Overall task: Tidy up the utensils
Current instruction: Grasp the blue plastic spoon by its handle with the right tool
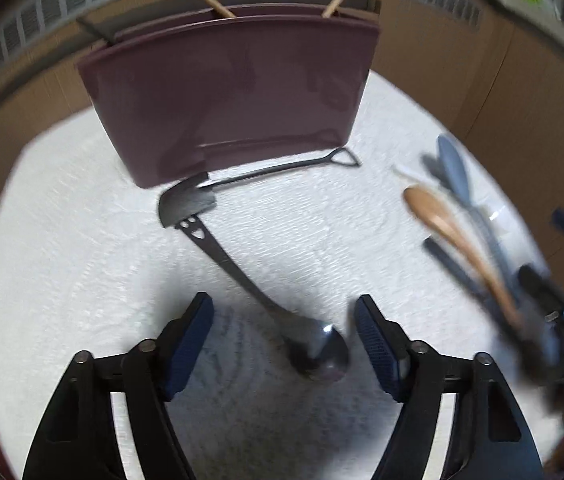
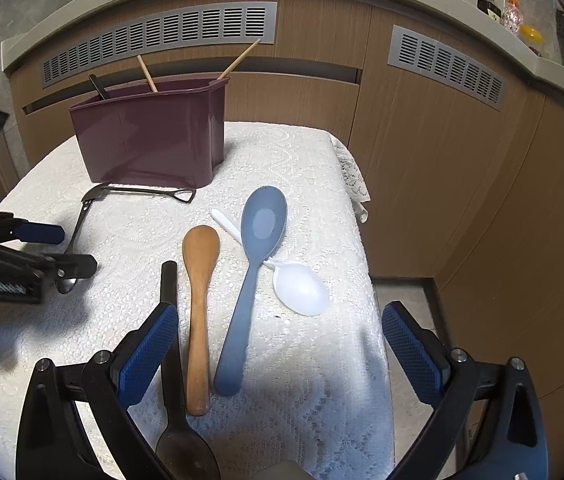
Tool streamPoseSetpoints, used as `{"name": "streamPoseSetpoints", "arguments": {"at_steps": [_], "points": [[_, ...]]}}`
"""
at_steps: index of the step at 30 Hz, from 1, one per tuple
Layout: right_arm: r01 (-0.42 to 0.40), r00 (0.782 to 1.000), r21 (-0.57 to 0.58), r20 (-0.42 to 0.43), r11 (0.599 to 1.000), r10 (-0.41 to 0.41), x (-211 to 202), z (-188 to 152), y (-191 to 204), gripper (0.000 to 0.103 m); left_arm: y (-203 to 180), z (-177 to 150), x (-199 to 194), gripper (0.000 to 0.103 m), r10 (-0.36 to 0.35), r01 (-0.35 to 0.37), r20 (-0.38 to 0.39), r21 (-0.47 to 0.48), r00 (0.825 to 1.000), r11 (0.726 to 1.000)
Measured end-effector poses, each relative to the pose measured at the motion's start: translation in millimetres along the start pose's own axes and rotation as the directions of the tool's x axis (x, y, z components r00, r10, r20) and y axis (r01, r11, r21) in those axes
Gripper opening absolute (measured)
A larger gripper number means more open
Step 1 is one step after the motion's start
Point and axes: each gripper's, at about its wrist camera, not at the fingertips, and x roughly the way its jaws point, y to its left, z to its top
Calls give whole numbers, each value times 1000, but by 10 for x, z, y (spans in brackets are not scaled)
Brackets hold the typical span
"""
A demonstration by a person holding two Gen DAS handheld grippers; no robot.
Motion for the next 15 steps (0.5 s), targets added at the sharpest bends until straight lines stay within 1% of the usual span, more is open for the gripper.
{"name": "streamPoseSetpoints", "arguments": {"at_steps": [3,6,8,10,12,15], "points": [[-1,1000,-8,8,1000,1,-23,-15,7,101,32,-52,-49,71,25,-25,-3,6,1000,1000],[-5,1000,-4,25,1000,6,-56,2,-4,101,225,-181,-132,72,54,-54,-9,-19,998,998],[-24,999,0,42,1000,24,-61,69,-36,101,351,-264,-186,72,79,-79,-14,-48,997,996],[-35,998,-8,44,999,36,16,228,-71,101,473,-339,-243,72,92,-93,-20,-82,996,992],[-41,999,17,25,999,41,171,402,-119,101,583,-412,-293,72,89,-92,-31,-118,996,989],[-67,996,93,-47,993,72,504,643,-195,100,681,-576,-364,72,63,-67,-28,-162,998,985]]}}
